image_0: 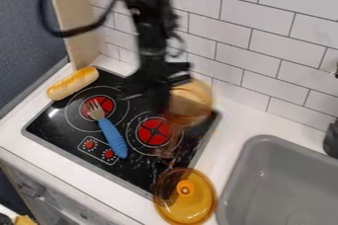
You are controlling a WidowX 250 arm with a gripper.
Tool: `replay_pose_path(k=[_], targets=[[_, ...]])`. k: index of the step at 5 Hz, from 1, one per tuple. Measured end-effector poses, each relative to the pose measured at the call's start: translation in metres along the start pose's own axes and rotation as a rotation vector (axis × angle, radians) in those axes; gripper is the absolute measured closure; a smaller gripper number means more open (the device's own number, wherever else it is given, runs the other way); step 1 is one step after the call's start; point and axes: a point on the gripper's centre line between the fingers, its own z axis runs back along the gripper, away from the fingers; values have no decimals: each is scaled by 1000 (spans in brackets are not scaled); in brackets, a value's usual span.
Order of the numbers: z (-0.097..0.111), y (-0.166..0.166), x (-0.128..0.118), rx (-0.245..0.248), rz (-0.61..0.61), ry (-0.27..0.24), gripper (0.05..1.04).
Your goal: Move the yellow transparent pot to the top left side of burner
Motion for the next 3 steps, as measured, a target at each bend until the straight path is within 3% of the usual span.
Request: replay_pose_path(k=[2, 3], targets=[[8, 46, 35, -49, 477, -23, 1009], [0, 58, 50, -55, 571, -52, 1009]])
